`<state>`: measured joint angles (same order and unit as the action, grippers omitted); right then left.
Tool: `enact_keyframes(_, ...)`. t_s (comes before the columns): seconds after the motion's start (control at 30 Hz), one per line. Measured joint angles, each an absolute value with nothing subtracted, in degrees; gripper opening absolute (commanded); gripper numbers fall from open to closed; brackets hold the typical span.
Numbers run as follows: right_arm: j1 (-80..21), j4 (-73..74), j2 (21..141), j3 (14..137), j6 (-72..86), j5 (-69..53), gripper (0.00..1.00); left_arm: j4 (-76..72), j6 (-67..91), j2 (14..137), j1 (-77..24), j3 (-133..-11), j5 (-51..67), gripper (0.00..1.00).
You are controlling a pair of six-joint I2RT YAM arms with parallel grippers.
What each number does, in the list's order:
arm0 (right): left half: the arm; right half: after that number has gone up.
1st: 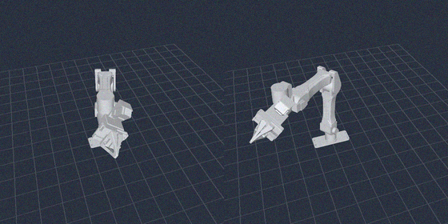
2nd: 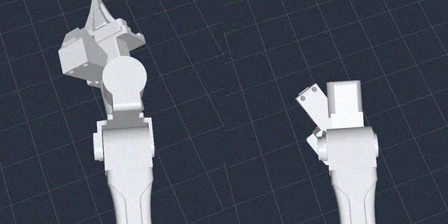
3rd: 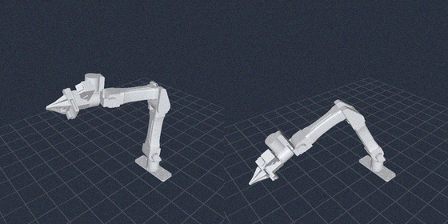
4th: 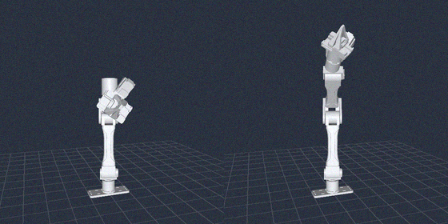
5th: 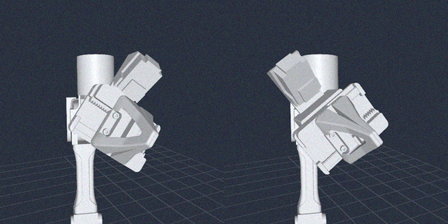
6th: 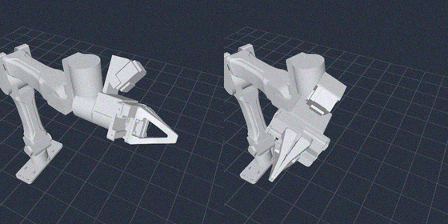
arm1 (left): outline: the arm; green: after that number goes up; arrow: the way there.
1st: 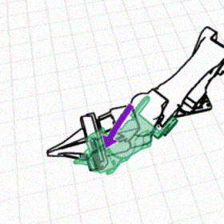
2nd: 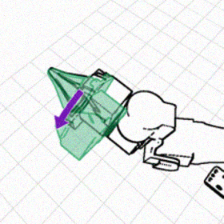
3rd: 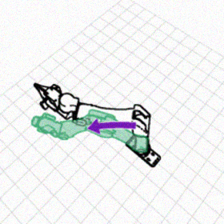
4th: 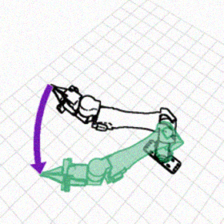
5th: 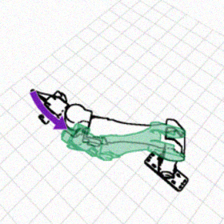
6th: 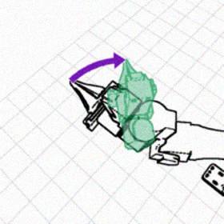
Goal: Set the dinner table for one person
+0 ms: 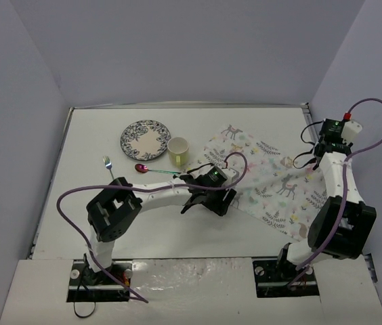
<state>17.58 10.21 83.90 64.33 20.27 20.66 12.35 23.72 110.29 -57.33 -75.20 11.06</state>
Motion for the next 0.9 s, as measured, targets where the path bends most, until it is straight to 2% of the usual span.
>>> enact_keyframes(0.2, 11.9, 8.8, 82.1, 60.3, 17.3, 10.0, 0.52, 15.4, 23.6, 103.0, -56.8, -74.7, 9.4, 0.62)
enact_keyframes(0.33, 5.4, 6.5, 82.3, 60.0, 14.2, 3.3, 0.55, 18.1, 24.0, 95.9, -54.9, -74.5, 6.1, 0.76)
enact_keyframes(0.47, -1.2, 3.7, 87.6, 62.8, 9.7, -0.7, 0.65, 21.2, 24.4, 87.0, -50.4, -72.7, 1.7, 0.95)
enact_keyframes(0.5, -3.0, 3.0, 90.1, 64.1, 8.3, -1.1, 0.67, 22.4, 24.4, 84.4, -49.0, -72.2, 0.3, 0.97)
enact_keyframes(0.7, -12.7, 0.6, 104.4, 71.3, 1.0, -4.9, 0.72, 29.0, 23.6, 70.7, -39.3, -71.9, -5.6, 0.97)
enact_keyframes(0.9, -17.8, 0.6, 112.8, 77.4, -3.2, -6.8, 0.74, 32.7, 20.9, 63.7, -30.4, -69.8, -9.0, 0.97)
